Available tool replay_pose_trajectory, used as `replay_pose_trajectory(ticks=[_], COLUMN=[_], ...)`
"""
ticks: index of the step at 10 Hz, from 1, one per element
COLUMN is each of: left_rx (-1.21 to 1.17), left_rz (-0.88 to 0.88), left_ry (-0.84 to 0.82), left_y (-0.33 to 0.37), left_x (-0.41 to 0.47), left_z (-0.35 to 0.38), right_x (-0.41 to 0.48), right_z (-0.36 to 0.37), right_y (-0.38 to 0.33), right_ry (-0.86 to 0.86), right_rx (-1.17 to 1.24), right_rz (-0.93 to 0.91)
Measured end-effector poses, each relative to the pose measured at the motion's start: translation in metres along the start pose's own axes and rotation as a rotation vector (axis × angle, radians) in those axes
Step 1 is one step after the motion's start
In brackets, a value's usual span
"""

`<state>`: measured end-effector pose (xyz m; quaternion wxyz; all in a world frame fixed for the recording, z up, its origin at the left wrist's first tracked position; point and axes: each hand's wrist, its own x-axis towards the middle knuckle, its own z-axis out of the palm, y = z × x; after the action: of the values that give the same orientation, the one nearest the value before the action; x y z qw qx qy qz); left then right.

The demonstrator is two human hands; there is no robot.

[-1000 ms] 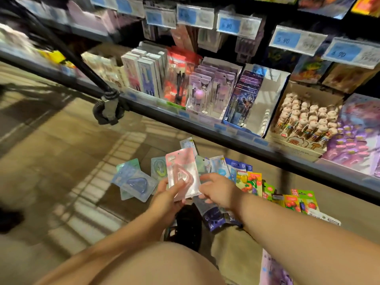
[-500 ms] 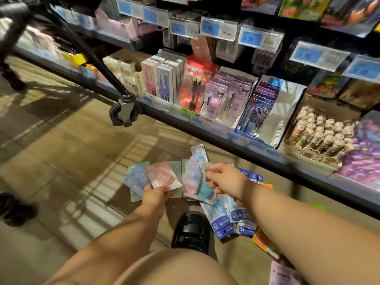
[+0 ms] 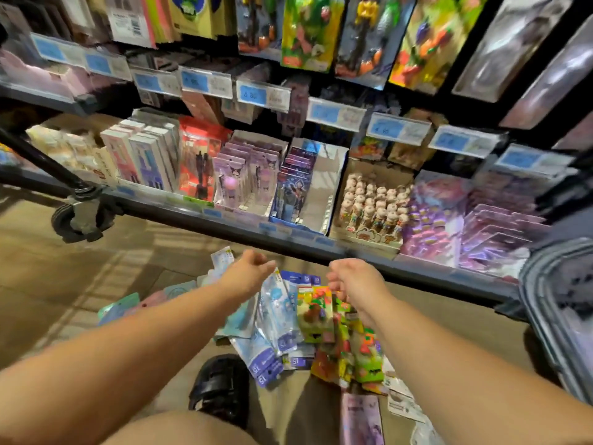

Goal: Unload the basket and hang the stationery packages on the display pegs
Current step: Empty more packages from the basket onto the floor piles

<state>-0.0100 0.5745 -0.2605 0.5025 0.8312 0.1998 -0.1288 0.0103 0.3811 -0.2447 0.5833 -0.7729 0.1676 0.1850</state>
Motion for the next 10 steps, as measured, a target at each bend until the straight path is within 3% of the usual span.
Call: replay_pose_trajectory(ticks=[1, 2, 3, 5, 6, 8, 10], left_rx=[0.186, 0.381, 0.409, 0.101, -0.014, -0.261, -0.289], left_rz=[0.199, 0.305, 0.334, 0.186, 0.123, -0.063, -0.01], left_ry=[-0.177, -0.299, -0.344, -0.41, -0.429, -0.633, -0.647], left_y=[0.077, 0.137, 0.179, 0.196, 0.181, 0.16, 0.152], left_x=[-0.01, -0.022, -0.037, -0.071, -0.097, -0.121, -0.117], left_z=[0.045, 0.106, 0.169, 0.291, 0.338, 0.404, 0.411], right_x=[-0.005, -0.013, -0.021, -0.038, -0.043, -0.049, -0.086], right_z=[-0.059, -0.123, -0.187, -0.293, -0.337, -0.413, -0.471], right_y=[-0.01, -0.012, -0.008, 0.02, 0.051, 0.137, 0.201], right_ry=[0.147, 0.302, 0.422, 0.616, 0.719, 0.787, 0.756], right_rx=[0.098, 0.104, 0.066, 0.047, 0.019, -0.385, -0.407], right_rz=[-0.067, -0.15, -0.195, -0.24, -0.157, 0.255, 0.537])
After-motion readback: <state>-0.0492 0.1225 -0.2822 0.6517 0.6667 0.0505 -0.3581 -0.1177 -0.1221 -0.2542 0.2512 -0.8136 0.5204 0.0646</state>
